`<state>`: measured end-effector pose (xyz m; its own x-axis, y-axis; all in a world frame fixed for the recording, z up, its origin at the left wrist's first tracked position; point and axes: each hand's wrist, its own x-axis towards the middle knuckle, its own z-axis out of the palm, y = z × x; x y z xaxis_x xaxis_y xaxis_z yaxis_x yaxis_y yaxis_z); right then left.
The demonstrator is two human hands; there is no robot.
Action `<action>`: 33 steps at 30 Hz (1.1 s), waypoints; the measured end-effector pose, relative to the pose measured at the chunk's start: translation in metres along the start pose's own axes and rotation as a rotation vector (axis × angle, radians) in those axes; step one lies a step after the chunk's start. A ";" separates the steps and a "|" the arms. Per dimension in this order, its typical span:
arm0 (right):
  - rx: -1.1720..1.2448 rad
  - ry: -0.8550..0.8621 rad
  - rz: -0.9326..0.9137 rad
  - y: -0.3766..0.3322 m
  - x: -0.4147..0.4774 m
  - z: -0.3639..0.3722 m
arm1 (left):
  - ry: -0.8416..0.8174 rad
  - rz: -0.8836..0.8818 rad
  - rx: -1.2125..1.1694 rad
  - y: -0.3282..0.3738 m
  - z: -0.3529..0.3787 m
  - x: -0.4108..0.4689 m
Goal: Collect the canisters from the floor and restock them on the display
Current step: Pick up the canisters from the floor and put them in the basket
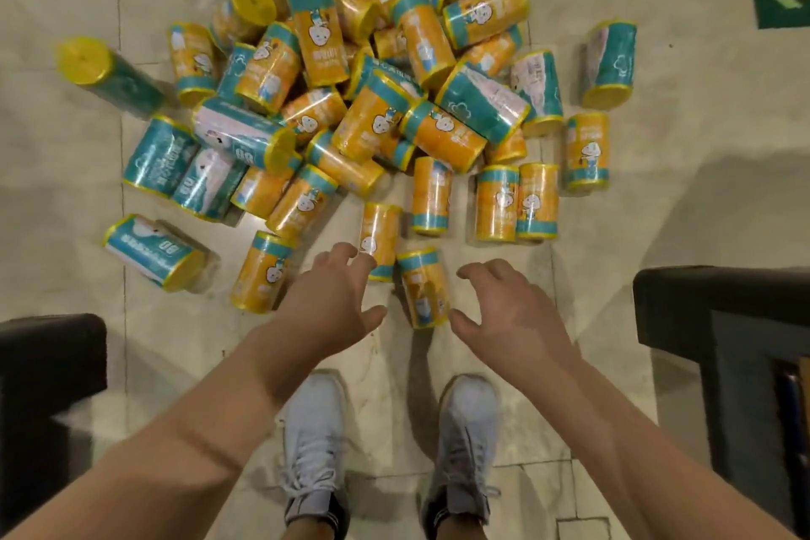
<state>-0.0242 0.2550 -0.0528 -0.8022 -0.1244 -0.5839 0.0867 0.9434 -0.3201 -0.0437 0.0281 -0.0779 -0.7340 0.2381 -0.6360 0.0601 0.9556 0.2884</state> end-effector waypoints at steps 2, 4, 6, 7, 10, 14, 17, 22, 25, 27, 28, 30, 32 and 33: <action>-0.001 -0.017 0.015 0.005 0.011 0.012 | -0.017 -0.025 0.005 -0.003 0.006 0.014; 0.007 -0.009 0.012 0.009 0.021 0.024 | -0.026 -0.046 0.016 -0.005 0.013 0.028; -0.004 -0.026 0.015 0.012 0.030 0.033 | -0.037 -0.076 0.015 -0.008 0.021 0.043; -0.010 -0.044 0.022 0.013 0.035 0.037 | -0.040 -0.095 0.012 -0.009 0.026 0.051; 0.005 -0.067 0.019 0.016 0.048 0.049 | -0.035 -0.216 -0.063 -0.011 0.044 0.076; 0.031 -0.082 0.013 0.022 0.059 0.060 | -0.034 -0.449 -0.489 -0.019 0.079 0.111; 0.034 -0.078 0.009 0.029 0.064 0.065 | 0.031 -0.531 -0.645 -0.024 0.102 0.125; 0.040 -0.094 0.030 0.038 0.069 0.068 | 0.103 -0.539 -0.764 -0.030 0.110 0.128; 0.071 -0.120 0.065 0.037 0.072 0.065 | 0.049 -0.518 -0.894 -0.040 0.102 0.113; 0.104 -0.156 0.098 0.034 0.076 0.066 | 0.021 -0.503 -1.036 -0.046 0.092 0.097; 0.130 -0.175 0.121 0.032 0.078 0.068 | 0.010 -0.498 -1.096 -0.048 0.087 0.089; 0.176 -0.212 0.172 0.027 0.087 0.076 | 0.012 -0.481 -1.167 -0.051 0.075 0.072; 0.222 -0.244 0.220 0.022 0.100 0.088 | 0.017 -0.429 -1.195 -0.055 0.063 0.058; 0.255 -0.250 0.239 0.018 0.106 0.096 | 0.019 -0.397 -1.190 -0.057 0.058 0.053</action>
<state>-0.0514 0.2297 -0.1922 -0.5769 -0.0114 -0.8167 0.4214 0.8524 -0.3096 -0.0467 -0.0037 -0.1696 -0.5721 -0.0418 -0.8191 -0.8066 0.2098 0.5526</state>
